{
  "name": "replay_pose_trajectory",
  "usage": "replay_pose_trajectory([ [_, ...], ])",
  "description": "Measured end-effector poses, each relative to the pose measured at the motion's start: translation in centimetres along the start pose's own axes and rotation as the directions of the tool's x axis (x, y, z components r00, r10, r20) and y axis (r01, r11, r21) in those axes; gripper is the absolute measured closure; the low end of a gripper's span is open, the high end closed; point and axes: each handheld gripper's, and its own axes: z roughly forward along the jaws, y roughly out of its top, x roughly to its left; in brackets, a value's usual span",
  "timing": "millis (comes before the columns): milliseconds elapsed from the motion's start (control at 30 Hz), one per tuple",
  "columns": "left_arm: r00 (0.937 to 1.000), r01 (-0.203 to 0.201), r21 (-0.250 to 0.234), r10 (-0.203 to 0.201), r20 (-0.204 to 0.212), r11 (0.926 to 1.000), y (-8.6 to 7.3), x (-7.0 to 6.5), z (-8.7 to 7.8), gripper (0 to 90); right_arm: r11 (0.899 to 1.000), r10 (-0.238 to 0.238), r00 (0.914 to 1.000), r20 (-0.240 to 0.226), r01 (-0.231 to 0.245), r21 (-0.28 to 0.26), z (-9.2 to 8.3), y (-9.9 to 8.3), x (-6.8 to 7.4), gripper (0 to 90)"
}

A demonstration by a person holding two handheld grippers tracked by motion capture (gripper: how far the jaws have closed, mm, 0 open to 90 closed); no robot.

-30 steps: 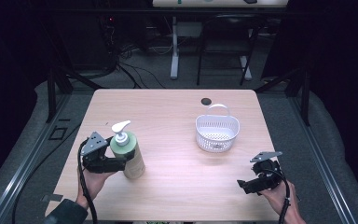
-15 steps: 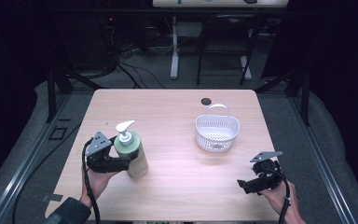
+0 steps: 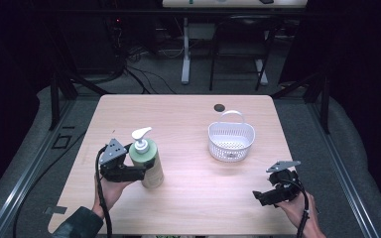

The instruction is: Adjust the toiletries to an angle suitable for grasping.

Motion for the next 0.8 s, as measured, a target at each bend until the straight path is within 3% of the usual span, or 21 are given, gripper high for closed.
replay_pose_trajectory([
  [800,0.9987,-0.018,0.004,0.017,0.048,0.9998,1.0,-2.6,2.5,11.7,1.0,0.0,1.0,-0.003,0.0,-0.003,-0.1,0.0,0.0,0.0],
])
